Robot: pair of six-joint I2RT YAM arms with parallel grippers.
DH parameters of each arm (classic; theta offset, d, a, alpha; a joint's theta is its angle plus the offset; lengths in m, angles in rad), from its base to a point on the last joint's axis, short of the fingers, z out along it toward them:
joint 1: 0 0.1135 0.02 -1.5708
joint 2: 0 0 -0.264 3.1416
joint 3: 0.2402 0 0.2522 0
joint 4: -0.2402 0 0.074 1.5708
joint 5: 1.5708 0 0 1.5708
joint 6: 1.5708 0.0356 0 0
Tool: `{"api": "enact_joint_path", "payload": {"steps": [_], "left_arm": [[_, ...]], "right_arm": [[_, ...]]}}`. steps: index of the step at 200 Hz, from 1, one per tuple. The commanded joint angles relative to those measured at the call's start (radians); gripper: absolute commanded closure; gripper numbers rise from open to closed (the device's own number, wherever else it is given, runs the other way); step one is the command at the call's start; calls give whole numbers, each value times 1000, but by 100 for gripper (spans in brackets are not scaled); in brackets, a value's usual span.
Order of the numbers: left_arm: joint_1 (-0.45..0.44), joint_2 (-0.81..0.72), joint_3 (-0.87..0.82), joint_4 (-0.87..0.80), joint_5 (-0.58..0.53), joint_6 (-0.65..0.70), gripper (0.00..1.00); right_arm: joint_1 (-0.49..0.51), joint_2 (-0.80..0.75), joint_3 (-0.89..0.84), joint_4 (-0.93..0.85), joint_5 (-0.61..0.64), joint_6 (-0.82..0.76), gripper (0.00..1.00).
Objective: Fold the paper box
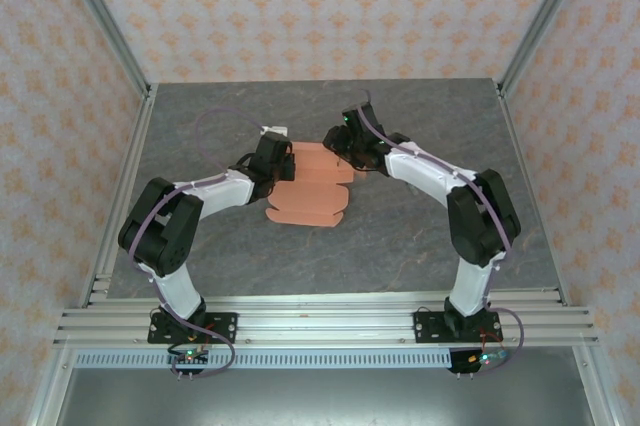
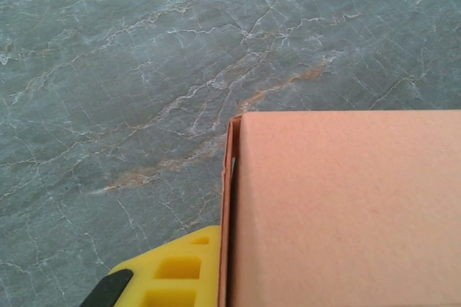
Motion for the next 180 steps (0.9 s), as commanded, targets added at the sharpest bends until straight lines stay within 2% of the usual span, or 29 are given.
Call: {"api": "enact_joint_path", "payload": {"steps": [1,37,63,113,180], "left_arm": [[-8,-32,3,13,-29,-25,95],[-8,-43,9,-6,-25,-37,95],[-8,-51,16,-17,-19,-43,95],[-8,-67,14,-21,-17,-43,95],[-9,-64,8,-14,-11,-41,95]], "right_arm": [[-5,-120,-63,-78,87,-99,41],[19,-259,-282,-9,86,-166,33],[64,-260,-373,64,101,-187,30],[83,-127,-328,118,130,-207,30],[76,-42,-293,252,152,-222,30]]}}
